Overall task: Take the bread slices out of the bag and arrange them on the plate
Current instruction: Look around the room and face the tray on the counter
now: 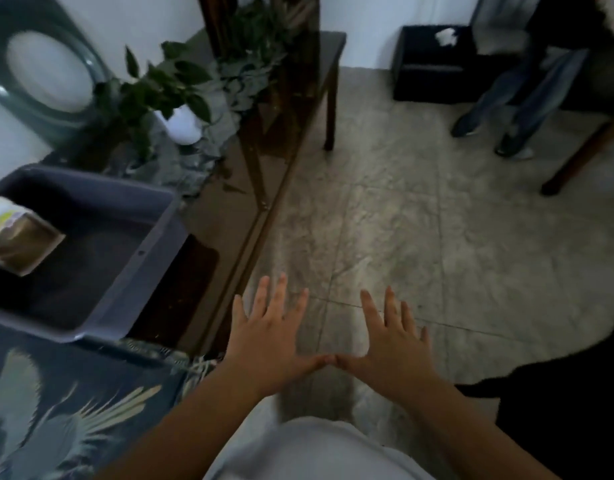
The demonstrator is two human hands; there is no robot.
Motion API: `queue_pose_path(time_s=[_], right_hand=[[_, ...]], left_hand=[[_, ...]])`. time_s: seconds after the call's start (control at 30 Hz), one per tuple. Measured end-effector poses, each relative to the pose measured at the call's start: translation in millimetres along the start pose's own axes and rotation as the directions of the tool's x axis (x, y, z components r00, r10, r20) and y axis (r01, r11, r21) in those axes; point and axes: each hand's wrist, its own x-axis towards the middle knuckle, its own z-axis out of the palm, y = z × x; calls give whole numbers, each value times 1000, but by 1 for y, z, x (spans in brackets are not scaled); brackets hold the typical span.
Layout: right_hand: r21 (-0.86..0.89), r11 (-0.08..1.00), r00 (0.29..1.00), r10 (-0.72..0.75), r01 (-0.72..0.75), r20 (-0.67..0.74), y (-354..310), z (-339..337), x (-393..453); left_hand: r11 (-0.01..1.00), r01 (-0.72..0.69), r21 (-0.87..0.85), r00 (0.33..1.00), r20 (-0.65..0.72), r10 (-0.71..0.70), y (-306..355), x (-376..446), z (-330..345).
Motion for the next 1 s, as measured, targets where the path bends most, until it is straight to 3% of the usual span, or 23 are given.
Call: queue_pose_path(time_s=[0.27, 0.43, 0.83, 1.0], right_hand=[[8, 993, 992, 114, -114, -55, 53, -15, 12], [47, 986, 986, 162, -160, -27, 63, -22, 34], [103, 954, 955, 288, -280, -72, 53, -65, 148], [105, 959, 960, 272, -264, -71, 33, -84, 190]], left_hand=[[985, -172, 34, 983, 67, 169, 46, 58, -4], [978, -206, 13, 975, 85, 205, 53, 94, -15], [935, -352, 44, 936, 52, 349, 30, 237, -55], [949, -313, 33, 950, 27, 312, 5, 277, -63]])
